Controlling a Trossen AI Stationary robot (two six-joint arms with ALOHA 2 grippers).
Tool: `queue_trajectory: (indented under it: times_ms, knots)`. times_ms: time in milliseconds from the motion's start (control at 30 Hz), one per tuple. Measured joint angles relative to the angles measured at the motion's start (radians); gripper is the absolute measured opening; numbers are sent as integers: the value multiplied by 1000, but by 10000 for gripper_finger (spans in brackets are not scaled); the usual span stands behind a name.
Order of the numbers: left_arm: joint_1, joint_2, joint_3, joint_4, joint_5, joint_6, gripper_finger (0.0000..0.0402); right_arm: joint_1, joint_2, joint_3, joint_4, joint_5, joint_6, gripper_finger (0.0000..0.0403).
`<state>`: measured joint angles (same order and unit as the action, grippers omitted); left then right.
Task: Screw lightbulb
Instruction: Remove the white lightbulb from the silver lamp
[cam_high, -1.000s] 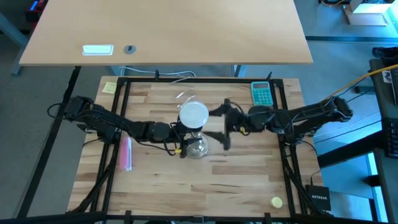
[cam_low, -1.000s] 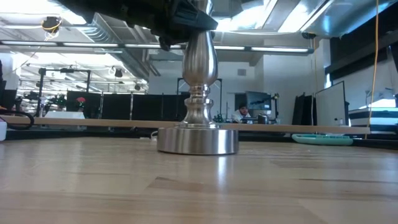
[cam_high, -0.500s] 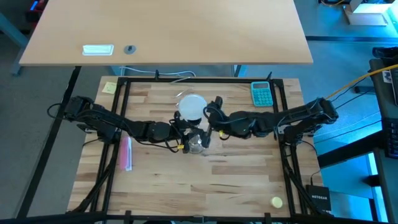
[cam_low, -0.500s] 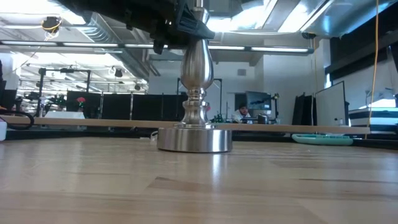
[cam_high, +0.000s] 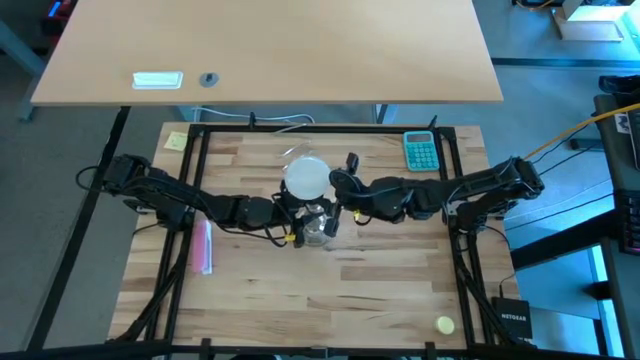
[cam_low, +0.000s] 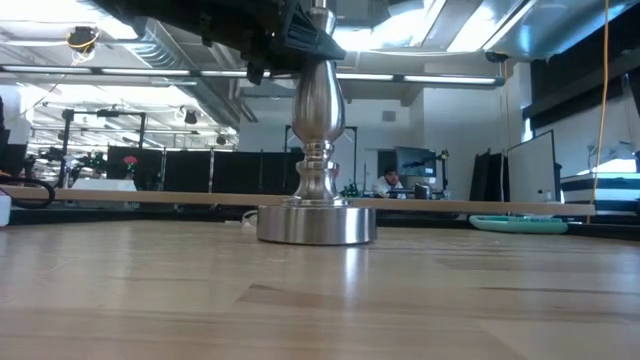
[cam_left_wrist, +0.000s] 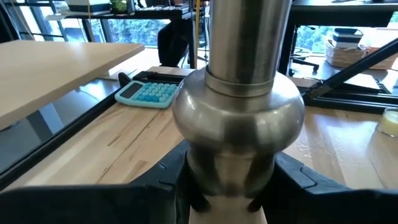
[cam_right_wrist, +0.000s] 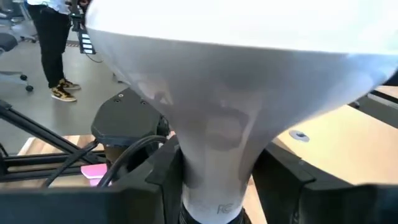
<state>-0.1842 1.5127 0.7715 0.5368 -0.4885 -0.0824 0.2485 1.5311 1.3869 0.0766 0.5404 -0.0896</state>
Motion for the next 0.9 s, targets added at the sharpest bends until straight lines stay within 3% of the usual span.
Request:
queue_trajectory:
  times_ms: [100, 200, 467, 567, 667, 800, 900]
  knots:
    - [-21, -15, 0, -7, 2, 30, 123, 0, -3, 0, -1, -33, -13, 156]
    - [-43, -53, -3, -24, 57, 93, 123, 0, -23, 0, -15, -132, -23, 156]
    - [-85, -112, 11, -28, 524, 127, 123, -16, -53, 3, 23, -720, 3, 156]
    - [-87, -108, 28, -19, 622, 113, 123, -23, -48, 3, 57, -869, -9, 155]
    - [-88, -108, 33, -34, 641, 117, 123, -20, -46, 1, 62, -906, -41, 155]
    - [-85, -108, 35, -40, 604, 135, 123, -17, -45, 1, 76, -780, -18, 157]
    - [-86, -110, 37, -34, 521, 140, 123, -16, -48, 1, 77, -665, 15, 217]
